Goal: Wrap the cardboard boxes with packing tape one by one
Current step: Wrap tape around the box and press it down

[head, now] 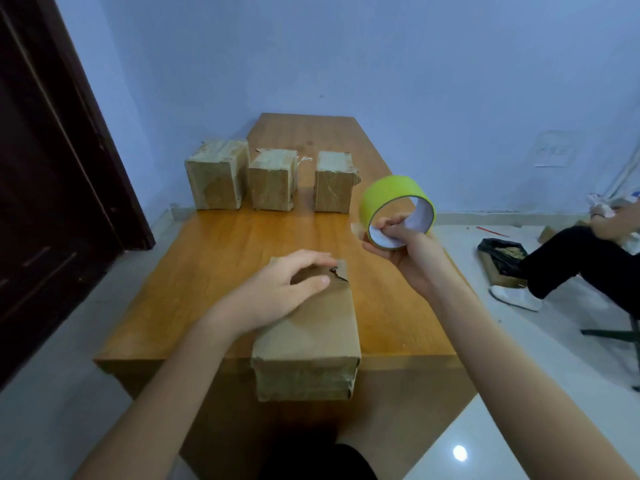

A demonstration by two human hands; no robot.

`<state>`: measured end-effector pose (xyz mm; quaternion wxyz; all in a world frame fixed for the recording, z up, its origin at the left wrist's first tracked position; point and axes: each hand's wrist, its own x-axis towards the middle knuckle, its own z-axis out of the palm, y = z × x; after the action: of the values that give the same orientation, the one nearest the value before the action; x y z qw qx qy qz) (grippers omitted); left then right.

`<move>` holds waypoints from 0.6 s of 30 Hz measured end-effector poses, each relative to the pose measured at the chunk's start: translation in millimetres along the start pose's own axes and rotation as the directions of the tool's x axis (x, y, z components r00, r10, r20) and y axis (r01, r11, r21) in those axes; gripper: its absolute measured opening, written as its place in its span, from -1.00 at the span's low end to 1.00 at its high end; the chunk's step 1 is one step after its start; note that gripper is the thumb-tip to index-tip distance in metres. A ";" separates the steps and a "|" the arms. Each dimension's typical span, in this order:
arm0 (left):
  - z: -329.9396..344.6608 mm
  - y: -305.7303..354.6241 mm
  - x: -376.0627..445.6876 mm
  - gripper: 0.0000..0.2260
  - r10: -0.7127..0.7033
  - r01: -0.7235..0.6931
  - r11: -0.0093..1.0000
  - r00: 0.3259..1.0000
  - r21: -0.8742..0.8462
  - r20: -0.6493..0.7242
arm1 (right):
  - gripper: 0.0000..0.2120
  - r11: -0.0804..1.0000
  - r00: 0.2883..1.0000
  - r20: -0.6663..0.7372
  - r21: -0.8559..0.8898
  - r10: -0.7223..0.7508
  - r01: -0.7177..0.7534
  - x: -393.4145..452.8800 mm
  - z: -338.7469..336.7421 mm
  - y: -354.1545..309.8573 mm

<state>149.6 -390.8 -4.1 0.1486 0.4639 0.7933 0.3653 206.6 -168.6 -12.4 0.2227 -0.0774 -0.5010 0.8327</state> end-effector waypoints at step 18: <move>3.0 32.8 17.4 -0.76 -0.226 0.048 0.857 0.930 -0.513 -0.290 | -0.70 0.979 0.980 0.135 -0.123 -0.146 0.163 -35.9 35.6 0.4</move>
<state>162.7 -364.9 19.1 0.1497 0.2809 0.7173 0.6199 225.8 -213.3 1.2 0.2494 -0.0006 -0.5729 0.7808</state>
